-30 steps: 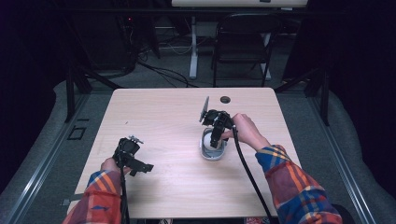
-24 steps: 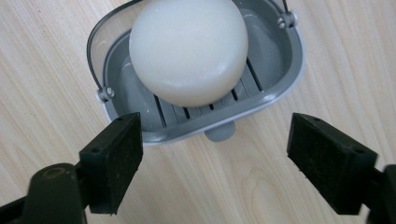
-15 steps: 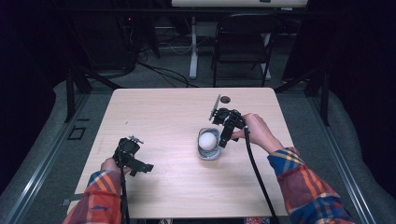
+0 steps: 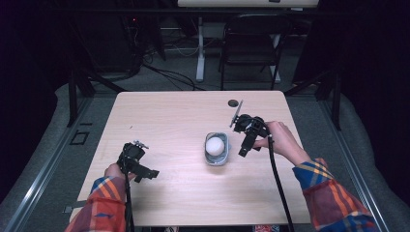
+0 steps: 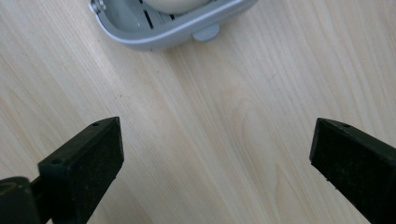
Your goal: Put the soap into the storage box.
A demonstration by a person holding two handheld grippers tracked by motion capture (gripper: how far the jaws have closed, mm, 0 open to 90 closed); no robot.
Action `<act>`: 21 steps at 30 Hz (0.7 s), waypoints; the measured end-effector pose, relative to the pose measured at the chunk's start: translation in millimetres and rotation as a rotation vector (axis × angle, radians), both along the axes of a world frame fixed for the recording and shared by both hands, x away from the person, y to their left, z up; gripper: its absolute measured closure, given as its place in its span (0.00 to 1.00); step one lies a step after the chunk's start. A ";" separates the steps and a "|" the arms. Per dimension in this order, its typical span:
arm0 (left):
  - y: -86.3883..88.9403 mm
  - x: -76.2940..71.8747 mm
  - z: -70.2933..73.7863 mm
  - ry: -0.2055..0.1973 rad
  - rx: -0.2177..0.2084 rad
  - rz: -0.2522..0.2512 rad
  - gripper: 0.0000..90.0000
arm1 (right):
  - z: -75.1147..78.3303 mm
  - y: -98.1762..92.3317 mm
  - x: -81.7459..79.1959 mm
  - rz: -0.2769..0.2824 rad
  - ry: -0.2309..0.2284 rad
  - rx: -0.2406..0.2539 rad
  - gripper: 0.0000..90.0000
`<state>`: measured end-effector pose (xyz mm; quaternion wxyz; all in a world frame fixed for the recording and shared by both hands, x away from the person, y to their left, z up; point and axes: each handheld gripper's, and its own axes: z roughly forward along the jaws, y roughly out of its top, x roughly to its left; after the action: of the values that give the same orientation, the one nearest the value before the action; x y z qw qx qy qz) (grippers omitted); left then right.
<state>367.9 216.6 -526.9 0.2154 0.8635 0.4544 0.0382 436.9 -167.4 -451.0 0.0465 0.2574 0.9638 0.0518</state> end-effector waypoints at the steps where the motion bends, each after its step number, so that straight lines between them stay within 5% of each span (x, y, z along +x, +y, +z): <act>1: 0.0 0.1 -0.1 -0.001 0.000 -0.001 0.00 | -0.1 -3.0 -1.3 -0.003 0.002 -0.003 0.02; 21: -0.6 0.0 -0.1 0.000 0.003 -0.001 0.00 | -23.7 -56.4 -24.1 -0.086 0.040 -0.051 0.01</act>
<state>367.9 216.0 -527.0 0.2140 0.8642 0.4538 0.0388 412.8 -223.8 -474.7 0.0362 0.2984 0.9535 0.0199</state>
